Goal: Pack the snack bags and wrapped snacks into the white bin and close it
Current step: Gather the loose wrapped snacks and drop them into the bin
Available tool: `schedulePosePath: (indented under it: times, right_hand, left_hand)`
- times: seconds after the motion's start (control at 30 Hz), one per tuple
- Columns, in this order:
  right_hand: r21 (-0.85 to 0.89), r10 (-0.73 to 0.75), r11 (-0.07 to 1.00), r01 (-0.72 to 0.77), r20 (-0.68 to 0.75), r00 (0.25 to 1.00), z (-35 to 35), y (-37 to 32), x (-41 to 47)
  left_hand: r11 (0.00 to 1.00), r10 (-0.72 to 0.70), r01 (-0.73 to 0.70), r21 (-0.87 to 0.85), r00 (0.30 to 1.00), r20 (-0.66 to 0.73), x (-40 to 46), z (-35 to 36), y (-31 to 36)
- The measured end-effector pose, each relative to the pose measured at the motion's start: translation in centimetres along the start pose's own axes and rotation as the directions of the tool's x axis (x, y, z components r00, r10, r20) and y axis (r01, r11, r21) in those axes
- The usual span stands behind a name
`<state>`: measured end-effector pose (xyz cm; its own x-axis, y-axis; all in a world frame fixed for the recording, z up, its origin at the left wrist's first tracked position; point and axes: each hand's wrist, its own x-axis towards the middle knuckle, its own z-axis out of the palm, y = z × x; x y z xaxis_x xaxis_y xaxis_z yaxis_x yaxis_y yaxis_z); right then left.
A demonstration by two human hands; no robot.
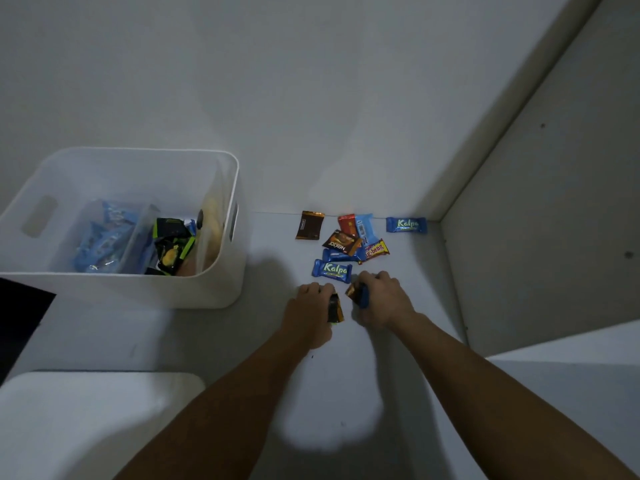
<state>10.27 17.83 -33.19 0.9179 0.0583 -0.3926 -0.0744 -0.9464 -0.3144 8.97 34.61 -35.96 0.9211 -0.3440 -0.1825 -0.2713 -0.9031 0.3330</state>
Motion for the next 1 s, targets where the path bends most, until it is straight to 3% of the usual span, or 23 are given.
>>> schedulePosePath:
  times: [0.2, 0.37, 0.57, 0.83, 1.0]
  right_hand:
    - [0.117, 0.084, 0.989, -0.086, 0.020, 0.996, -0.7, -0.8, -0.9]
    - [0.183, 0.089, 0.979, -0.093, 0.028, 0.996, -2.7, -1.7, -1.7]
    - [0.204, 0.076, 0.976, -0.083, 0.042, 0.996, -3.8, -3.1, -2.6]
    - [0.003, -0.209, 0.977, 0.213, 0.208, 0.955, 1.1, -6.1, -2.7]
    - [-0.168, -0.150, 0.969, 0.180, 0.181, 0.972, 2.5, -6.5, -3.2]
  left_hand:
    - [0.990, -0.001, 0.002, -0.142, 1.000, 0.007, -1.1, -0.1, -0.3]
    - [0.963, -0.002, -0.029, -0.269, 0.993, -0.115, -2.2, -1.2, -1.0]
    - [0.942, -0.104, 0.085, -0.325, 0.994, -0.041, -3.2, -3.4, -1.7]
    - [0.835, -0.257, 0.223, -0.503, 0.966, 0.002, -4.4, -3.9, -4.4]
    - [0.783, -0.295, 0.271, -0.559, 0.954, 0.050, -5.5, -4.6, -5.2]
